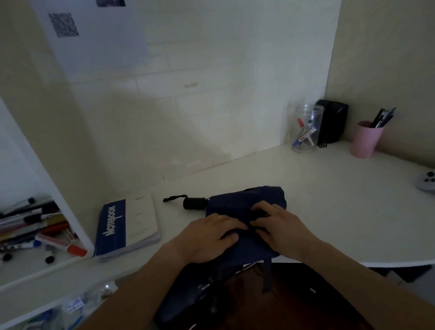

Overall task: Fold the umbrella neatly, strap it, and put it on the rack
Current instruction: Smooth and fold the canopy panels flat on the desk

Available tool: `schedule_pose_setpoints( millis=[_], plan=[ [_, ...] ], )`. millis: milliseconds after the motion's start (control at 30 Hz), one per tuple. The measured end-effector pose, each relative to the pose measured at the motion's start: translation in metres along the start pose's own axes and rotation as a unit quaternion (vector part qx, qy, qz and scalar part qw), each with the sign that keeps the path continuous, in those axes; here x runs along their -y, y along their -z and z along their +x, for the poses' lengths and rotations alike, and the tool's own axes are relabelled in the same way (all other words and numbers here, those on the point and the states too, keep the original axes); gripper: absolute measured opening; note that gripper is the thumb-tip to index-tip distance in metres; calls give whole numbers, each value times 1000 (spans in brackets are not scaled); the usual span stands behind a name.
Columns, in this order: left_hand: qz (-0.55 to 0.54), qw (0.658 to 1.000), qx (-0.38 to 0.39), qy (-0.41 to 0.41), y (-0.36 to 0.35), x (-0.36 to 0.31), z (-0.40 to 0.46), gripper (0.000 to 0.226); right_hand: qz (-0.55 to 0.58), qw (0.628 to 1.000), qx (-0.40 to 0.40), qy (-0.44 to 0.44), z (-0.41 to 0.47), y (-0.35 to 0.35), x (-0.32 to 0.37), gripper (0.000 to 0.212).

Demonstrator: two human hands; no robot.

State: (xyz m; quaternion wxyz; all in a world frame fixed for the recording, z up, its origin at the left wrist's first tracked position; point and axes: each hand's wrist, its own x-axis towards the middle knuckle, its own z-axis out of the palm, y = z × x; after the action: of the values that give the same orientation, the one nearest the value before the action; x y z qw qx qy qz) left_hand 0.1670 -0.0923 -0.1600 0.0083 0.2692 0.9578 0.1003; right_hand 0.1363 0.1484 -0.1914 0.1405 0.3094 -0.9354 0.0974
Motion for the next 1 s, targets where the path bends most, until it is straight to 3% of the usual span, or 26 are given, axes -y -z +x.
schedule_pose_setpoints(
  millis=[100, 200, 300, 333, 433, 500, 600, 733, 900, 933, 1000],
  plan=[
    [49, 993, -101, -26, -8, -3, 8, 41, 11, 1000, 9, 4, 2, 4, 3, 25],
    [77, 992, -82, -54, -27, -1, 6, 48, 71, 996, 25, -39, 27, 35, 4, 20],
    [82, 992, -87, -49, -36, 0, 3, 48, 103, 984, -69, -129, 74, 58, -12, 27],
    [88, 990, -92, -53, -36, -1, 2, 48, 95, 985, -41, -137, 89, 61, -19, 30],
    [112, 986, -100, -65, -41, -3, 1, 48, 154, 962, 156, -164, 125, 55, -32, 32],
    [118, 986, -97, -72, -44, -2, 1, 48, 174, 948, 202, -171, 135, 46, -35, 27],
    [123, 984, -97, -79, -46, -1, 2, 49, 200, 956, 149, -154, 141, 45, -37, 22],
    [132, 982, -107, -78, -50, 0, 5, 50, 244, 961, 19, -129, 140, 73, -30, 21],
    [128, 981, -129, -73, -49, -1, 10, 49, 314, 946, 61, -50, 109, 102, -8, 13],
    [125, 980, -134, -71, -48, -1, 11, 48, 313, 947, 52, -50, 100, 105, -7, 15],
    [123, 979, -146, -73, -48, -1, 10, 46, 229, 970, 20, -81, 82, 108, -8, 50]
  ],
)
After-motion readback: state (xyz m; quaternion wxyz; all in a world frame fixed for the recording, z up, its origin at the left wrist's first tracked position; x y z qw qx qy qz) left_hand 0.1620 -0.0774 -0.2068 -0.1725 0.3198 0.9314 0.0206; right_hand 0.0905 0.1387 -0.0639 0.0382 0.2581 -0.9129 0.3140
